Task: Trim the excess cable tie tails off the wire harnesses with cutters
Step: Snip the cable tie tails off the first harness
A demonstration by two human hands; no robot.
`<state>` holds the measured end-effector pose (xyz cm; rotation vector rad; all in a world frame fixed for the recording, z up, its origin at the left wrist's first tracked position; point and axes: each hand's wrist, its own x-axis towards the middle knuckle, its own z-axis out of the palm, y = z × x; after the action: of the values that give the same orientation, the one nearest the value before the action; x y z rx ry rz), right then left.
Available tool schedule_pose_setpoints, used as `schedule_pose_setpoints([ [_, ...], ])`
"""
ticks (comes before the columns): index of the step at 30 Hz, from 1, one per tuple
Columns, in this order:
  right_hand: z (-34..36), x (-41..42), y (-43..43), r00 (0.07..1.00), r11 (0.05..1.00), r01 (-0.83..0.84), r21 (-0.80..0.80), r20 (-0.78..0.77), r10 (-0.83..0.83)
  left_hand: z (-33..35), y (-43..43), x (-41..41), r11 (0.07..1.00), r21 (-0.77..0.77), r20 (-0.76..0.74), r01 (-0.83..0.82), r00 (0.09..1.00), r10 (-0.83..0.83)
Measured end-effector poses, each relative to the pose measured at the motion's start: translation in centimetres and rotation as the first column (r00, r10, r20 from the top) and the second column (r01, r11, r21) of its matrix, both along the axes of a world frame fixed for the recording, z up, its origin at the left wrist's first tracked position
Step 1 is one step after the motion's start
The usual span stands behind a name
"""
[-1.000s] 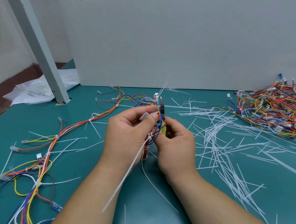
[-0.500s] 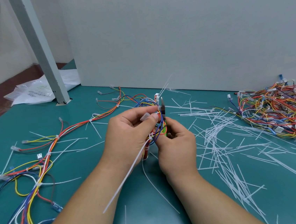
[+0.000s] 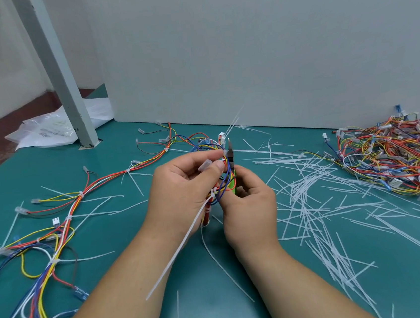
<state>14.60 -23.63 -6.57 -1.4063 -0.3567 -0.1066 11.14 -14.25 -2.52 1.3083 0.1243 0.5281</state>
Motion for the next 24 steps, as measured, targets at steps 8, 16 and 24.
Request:
schedule_pose_setpoints([
  [8, -0.04, 0.09, -0.05, 1.000, 1.000, -0.009, 0.008, 0.006, 0.009, 0.08, -0.06, -0.01, 1.000, -0.002, 0.011, 0.012, 1.000, -0.012],
  [16, -0.28, 0.16, -0.07, 0.999, 0.999, 0.037, -0.005, -0.037, -0.037, 0.05, -0.04, -0.05, 1.000, 0.021, -0.003, -0.002, 1.000, 0.002],
  [24, 0.00, 0.18, -0.22, 1.000, 1.000, 0.002, 0.021, -0.011, -0.002, 0.13, -0.09, -0.04, 1.000, 0.025, 0.006, 0.003, 1.000, -0.003],
])
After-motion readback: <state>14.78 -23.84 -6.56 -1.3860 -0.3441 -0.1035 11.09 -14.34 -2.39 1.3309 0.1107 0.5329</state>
